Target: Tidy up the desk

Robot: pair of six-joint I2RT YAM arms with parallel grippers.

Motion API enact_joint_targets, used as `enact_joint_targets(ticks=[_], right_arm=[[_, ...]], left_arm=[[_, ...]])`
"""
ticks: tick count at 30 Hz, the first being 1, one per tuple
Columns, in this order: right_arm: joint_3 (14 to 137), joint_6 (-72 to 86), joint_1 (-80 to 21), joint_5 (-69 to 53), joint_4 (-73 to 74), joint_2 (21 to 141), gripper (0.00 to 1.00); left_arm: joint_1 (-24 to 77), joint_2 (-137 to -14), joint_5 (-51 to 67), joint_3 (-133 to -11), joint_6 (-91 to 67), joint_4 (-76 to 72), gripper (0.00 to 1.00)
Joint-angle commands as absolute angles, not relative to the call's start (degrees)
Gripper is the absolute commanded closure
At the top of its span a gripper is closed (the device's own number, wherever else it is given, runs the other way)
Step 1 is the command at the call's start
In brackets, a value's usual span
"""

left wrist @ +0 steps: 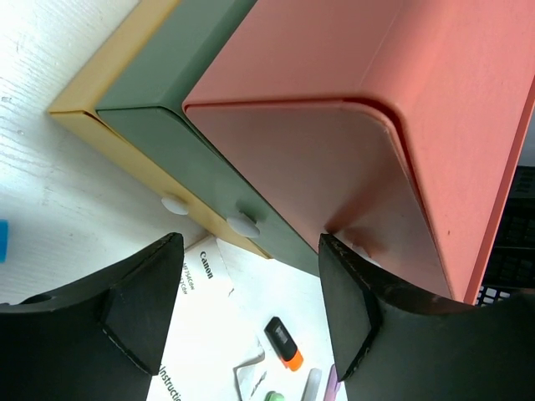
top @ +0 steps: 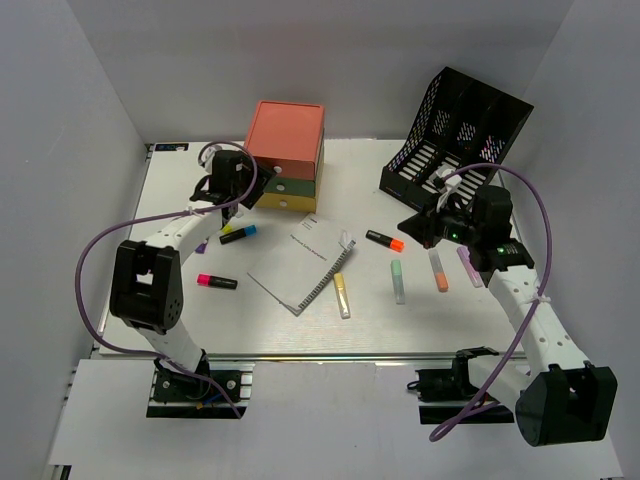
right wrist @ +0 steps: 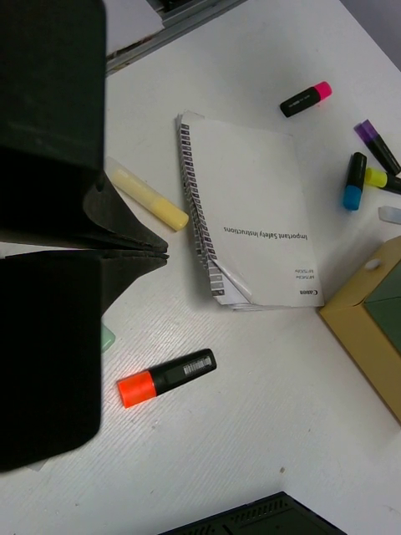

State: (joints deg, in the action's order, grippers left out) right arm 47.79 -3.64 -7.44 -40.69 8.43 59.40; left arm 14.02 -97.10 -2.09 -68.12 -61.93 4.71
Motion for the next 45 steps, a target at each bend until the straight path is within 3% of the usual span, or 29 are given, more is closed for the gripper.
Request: enact_joint_targets(ticks=[1, 9, 12, 13, 14, 17, 19, 20, 22, 23, 26, 37, 45], right_arm=[[47.5, -4.6, -6.9, -41.5, 7.0, 59.6, 1.0], [47.4, -4.7, -6.1, -41.8, 7.0, 59.9, 1.0], [47.5, -4.8, -6.1, -42.0, 7.0, 59.9, 1.0], [47.4, -4.8, -5.8, -42.1, 7.0, 59.9, 1.0], [47.4, -4.9, -5.7, -42.3, 7.0, 60.0, 1.0], [47.1, -5.1, -5.6, -42.4, 7.0, 60.2, 1.0], [47.1, -5.4, -5.5, -42.5, 7.0, 60.4, 1.0], [47.2, -5.5, -5.5, -42.6, 7.0, 60.6, 1.0], [47.0, -5.7, -5.5, -42.5, 6.9, 60.7, 1.0], [46.9, -5.7, -5.5, -42.7, 7.0, 60.8, 1.0], [46.8, -6.0, -5.4, -42.6, 6.9, 60.9, 1.0], [47.1, -6.9, -5.4, -42.5, 7.3, 61.5, 1.0], [47.2, -7.5, -5.2, -42.1, 7.3, 61.6, 1.0]], left_arm=[[13.4, -96.6, -1.1, -70.5, -61.2, 3.2, 0.24], [12.4, -93.8, -0.1, -66.7, -60.8, 1.9, 0.25], [12.4, -89.8, 1.7, -62.2, -59.2, 0.4, 0.5], [12.4, -88.5, 1.3, -61.2, -57.6, 0.4, 0.71], [12.4, -87.5, 1.2, -59.7, -56.4, 0.4, 0.81], [12.4, -84.5, 3.3, -58.2, -48.2, -2.4, 0.92], [12.4, -84.6, 10.1, -57.0, -40.7, -5.1, 0.88], [12.4, -85.3, 11.8, -57.3, -38.9, -5.8, 0.8], [13.2, -88.4, 14.4, -60.1, -33.4, -4.1, 0.72], [13.8, -89.2, 15.0, -60.9, -32.0, -3.1, 0.63], [13.8, -92.3, 16.3, -61.5, -31.2, -4.9, 0.55], [13.8, -98.2, 17.5, -56.4, -35.9, -23.5, 0.5], [13.8, -102.6, 14.2, -57.8, -38.1, -25.8, 0.45]])
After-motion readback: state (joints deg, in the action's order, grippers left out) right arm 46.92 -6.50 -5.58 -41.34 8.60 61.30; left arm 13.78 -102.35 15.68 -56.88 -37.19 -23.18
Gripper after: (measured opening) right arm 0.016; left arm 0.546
